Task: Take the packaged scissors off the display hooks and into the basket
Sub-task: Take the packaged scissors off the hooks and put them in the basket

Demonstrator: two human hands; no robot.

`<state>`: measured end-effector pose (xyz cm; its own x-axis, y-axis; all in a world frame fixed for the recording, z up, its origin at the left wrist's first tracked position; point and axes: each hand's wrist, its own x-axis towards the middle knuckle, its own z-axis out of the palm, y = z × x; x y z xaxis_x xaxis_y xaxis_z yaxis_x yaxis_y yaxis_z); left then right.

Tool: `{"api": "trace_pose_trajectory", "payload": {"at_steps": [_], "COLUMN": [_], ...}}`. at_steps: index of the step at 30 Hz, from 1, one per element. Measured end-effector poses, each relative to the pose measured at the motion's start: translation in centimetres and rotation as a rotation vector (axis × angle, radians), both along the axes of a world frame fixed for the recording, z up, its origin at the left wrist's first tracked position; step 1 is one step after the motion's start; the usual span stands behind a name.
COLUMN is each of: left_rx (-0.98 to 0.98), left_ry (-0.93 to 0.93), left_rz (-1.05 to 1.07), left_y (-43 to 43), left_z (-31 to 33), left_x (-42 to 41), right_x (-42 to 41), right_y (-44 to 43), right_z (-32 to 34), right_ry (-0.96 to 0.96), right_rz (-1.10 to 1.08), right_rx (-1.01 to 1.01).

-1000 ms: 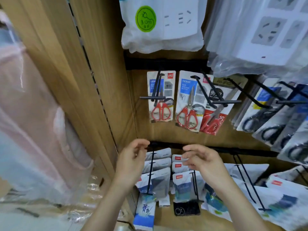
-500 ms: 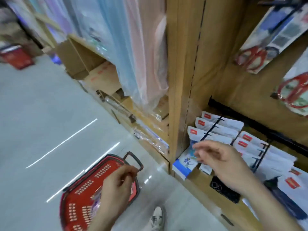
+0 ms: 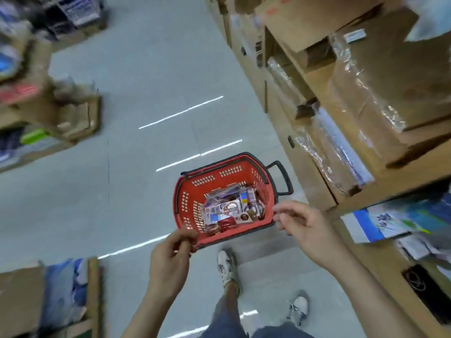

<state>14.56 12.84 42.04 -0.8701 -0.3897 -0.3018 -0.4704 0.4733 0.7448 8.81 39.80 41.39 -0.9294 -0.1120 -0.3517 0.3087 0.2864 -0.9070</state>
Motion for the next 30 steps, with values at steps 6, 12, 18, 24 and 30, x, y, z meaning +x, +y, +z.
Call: {"api": "trace_pose_trajectory", "payload": {"at_steps": [6, 12, 18, 24, 30], "left_rx": [0.081, 0.084, 0.049, -0.049, -0.037], "left_ry": [-0.132, -0.329, -0.407, -0.399, -0.514], "left_rz": [0.092, 0.036, -0.108, -0.271, -0.020], "left_y": [-8.9, -14.1, -13.0, -11.5, -10.4], "left_z": [-7.5, -20.4, -37.3, -54.7, -63.4], "left_x": [-5.0, -11.8, -17.9, -22.8, -28.7], "right_x": [-5.5, -11.0, -16.4, -20.3, -23.1], "right_y": [-9.4, -14.9, -17.3, -17.7, -16.9], "right_z": [-8.5, -20.7, -37.1, -54.1, -64.1], "right_ry": [-0.143, -0.237, -0.290, -0.340, -0.602], "right_rz": [-0.005, -0.100, -0.099, -0.066, 0.065], "right_rx": [0.106, 0.232, 0.371, 0.499, 0.794]}}
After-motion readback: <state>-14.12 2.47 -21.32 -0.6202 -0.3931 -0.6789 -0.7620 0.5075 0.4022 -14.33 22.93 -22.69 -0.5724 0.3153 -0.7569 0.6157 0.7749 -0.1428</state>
